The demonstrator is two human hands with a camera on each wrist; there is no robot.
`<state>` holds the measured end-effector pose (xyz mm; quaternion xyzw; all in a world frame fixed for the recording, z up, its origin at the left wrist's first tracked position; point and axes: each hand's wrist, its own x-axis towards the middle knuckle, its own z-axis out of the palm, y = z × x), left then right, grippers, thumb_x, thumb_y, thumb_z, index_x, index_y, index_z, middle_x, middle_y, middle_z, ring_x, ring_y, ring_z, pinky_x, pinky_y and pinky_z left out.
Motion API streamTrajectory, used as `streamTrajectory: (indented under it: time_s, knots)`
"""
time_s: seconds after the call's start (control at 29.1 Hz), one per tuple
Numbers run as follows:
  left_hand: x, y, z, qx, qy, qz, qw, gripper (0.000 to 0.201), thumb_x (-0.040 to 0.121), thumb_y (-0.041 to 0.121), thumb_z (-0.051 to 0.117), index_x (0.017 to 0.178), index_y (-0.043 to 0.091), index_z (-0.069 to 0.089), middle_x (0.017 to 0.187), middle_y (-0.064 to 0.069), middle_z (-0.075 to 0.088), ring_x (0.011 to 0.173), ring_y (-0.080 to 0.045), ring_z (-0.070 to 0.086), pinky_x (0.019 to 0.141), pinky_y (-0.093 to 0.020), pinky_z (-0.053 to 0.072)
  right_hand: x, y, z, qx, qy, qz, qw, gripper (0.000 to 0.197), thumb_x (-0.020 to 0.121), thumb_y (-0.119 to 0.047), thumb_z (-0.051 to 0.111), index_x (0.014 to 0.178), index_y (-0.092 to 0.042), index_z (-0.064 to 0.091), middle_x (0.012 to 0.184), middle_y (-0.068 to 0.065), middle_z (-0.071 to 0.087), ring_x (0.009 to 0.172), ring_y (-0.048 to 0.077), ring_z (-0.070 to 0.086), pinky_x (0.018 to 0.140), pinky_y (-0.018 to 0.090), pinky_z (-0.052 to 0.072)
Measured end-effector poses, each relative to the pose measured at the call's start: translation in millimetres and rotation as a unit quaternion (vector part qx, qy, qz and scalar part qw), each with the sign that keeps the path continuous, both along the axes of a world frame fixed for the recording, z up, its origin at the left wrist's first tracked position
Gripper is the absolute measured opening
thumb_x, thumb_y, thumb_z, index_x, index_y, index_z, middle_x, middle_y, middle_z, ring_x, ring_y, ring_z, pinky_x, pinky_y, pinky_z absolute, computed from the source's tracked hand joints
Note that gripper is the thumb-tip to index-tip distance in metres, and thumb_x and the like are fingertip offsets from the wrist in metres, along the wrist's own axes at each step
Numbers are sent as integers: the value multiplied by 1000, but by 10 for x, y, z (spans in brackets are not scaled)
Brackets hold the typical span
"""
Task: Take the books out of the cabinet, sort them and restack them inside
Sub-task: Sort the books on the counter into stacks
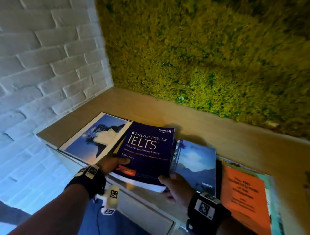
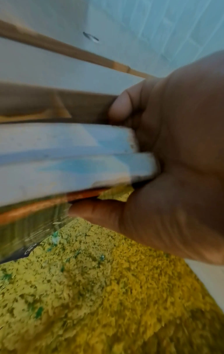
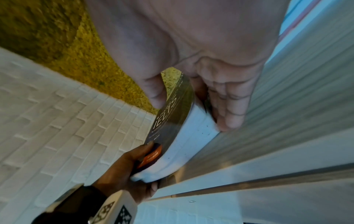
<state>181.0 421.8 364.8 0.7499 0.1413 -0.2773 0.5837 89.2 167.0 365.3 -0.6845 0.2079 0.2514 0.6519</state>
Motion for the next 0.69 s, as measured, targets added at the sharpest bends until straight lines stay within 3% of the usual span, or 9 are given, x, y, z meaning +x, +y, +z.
streamTrajectory:
  time_s: [0.07,0.14,0.21,0.27,0.31,0.38,0.48,0.58,0.69]
  knots:
    - [7,-33,49,-47,25,-8,999,45,82,12,74,125,6,65,116,-21,73,107,-41,70,101,-57,49,-24,-18,16,6,-1,-13,1000,48,97,-23,61,127,10,43,92,16,37,66,23,43,57,26,29]
    - [-21,-79,120,-72,36,10,997,38,86,13,71,121,4,65,114,-25,72,107,-46,69,99,-64,48,-61,-28,31,8,-6,-7,1000,50,93,-24,64,126,8,45,81,12,42,61,20,45,55,25,29]
    - [-62,-113,185,-82,24,27,996,32,90,14,67,121,4,63,111,-25,73,102,-44,71,91,-60,54,-96,-7,54,11,-9,2,1000,45,91,-25,65,123,3,50,66,6,42,48,16,43,51,24,29]
    - [-107,-136,230,-87,-1,31,996,26,92,12,64,117,5,63,104,-22,75,88,-37,76,75,-47,59,-127,10,52,14,-3,-1,1000,49,86,-36,68,123,-11,50,76,7,48,54,16,48,53,26,36]
    - [-125,-149,272,-86,-16,28,996,24,93,12,63,115,5,63,102,-22,76,85,-36,76,72,-44,58,-131,6,47,10,-2,-2,1000,54,80,-44,69,123,-17,50,83,7,52,60,18,52,58,28,42]
    - [-115,-128,325,-78,-31,26,996,28,92,14,63,118,3,64,107,-25,74,97,-43,72,85,-53,56,-144,-4,28,-2,-1,21,1000,60,77,-54,66,125,-23,50,92,6,57,77,21,59,72,35,50]
    - [-87,-130,392,-56,-20,42,997,42,85,19,68,122,0,64,114,-29,70,111,-51,64,104,-69,42,-162,-36,35,6,7,33,999,65,74,-59,63,128,-24,50,100,5,59,95,23,64,94,44,54]
    - [-138,-201,424,-41,-34,47,997,46,81,21,72,122,1,64,110,-26,73,109,-47,65,100,-64,46,-201,-12,96,10,-2,41,999,43,92,-50,62,125,-27,49,99,3,58,97,24,61,101,47,51]
    - [-209,-314,352,-44,-26,41,998,27,94,9,60,121,4,62,110,-25,70,105,-42,65,88,-51,51,-290,-31,203,4,-13,45,999,32,94,-45,60,120,-32,47,107,7,57,96,23,56,101,49,51]
